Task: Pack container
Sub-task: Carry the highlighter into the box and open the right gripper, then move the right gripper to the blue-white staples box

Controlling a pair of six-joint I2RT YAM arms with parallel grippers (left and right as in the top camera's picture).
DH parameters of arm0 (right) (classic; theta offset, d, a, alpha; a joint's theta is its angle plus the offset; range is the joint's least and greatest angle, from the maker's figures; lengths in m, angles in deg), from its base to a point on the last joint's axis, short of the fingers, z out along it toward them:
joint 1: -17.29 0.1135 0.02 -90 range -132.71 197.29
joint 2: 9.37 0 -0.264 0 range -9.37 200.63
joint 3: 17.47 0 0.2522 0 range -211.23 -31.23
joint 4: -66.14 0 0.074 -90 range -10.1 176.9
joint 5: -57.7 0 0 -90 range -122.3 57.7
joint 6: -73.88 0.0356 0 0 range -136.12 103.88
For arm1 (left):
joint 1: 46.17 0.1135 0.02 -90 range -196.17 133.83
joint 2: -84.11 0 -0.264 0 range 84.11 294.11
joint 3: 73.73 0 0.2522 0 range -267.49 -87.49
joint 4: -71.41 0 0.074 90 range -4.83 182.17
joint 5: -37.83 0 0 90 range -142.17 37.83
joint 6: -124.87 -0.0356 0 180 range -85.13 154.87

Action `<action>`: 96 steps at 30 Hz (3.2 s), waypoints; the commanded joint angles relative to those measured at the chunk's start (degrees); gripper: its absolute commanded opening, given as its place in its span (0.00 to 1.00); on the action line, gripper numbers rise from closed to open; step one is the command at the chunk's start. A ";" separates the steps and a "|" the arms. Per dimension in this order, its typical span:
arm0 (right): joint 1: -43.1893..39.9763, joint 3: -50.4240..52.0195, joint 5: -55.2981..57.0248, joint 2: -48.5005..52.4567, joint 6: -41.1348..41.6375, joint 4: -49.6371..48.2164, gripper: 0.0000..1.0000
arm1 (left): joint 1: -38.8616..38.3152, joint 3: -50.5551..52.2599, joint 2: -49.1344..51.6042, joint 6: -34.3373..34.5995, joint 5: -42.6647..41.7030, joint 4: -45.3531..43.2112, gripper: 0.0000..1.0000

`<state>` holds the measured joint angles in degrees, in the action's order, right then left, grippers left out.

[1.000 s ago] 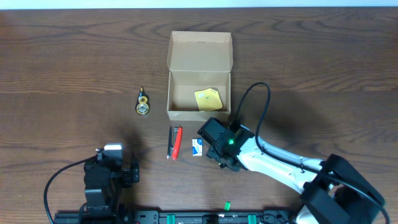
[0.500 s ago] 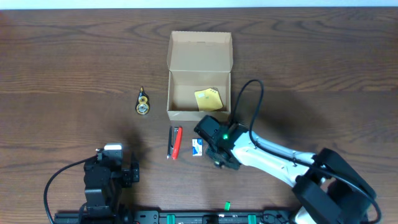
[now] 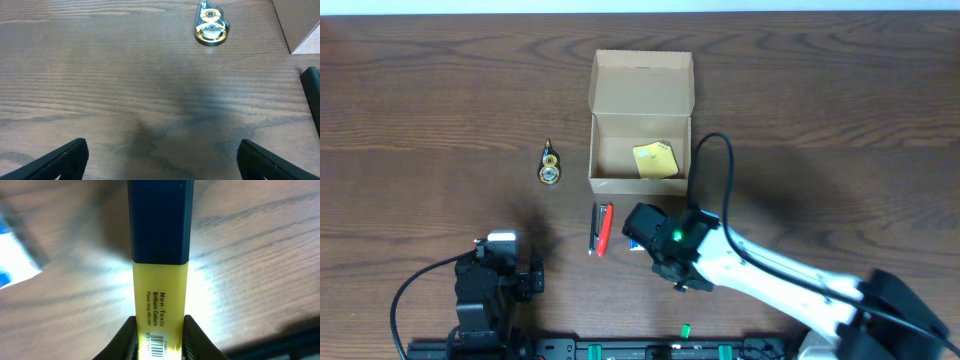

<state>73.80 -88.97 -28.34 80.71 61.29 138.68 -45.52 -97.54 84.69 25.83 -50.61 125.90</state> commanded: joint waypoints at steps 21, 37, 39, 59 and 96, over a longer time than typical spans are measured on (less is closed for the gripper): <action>-13.03 -13.53 13.77 -0.02 -31.17 -17.27 0.19 | 0.11 0.87 -0.37 -0.39 0.31 0.37 0.96; -15.15 -13.53 13.62 11.32 -36.81 -27.10 0.20 | 0.11 0.87 -0.37 -0.39 0.31 0.37 0.96; -15.37 -13.53 13.64 12.02 -36.81 -27.12 0.20 | 0.11 0.87 -0.37 -0.39 0.31 0.37 0.96; -17.18 -13.55 13.55 12.46 -40.48 -30.84 0.45 | 0.11 0.87 -0.37 -0.39 0.31 0.37 0.96; -1.33 -4.50 7.56 -1.81 -26.27 -5.40 0.97 | 0.11 0.87 -0.37 -0.39 0.31 0.37 0.96</action>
<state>72.18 -97.75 -19.11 82.81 33.42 135.97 -45.55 -97.54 84.69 25.83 -50.63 125.92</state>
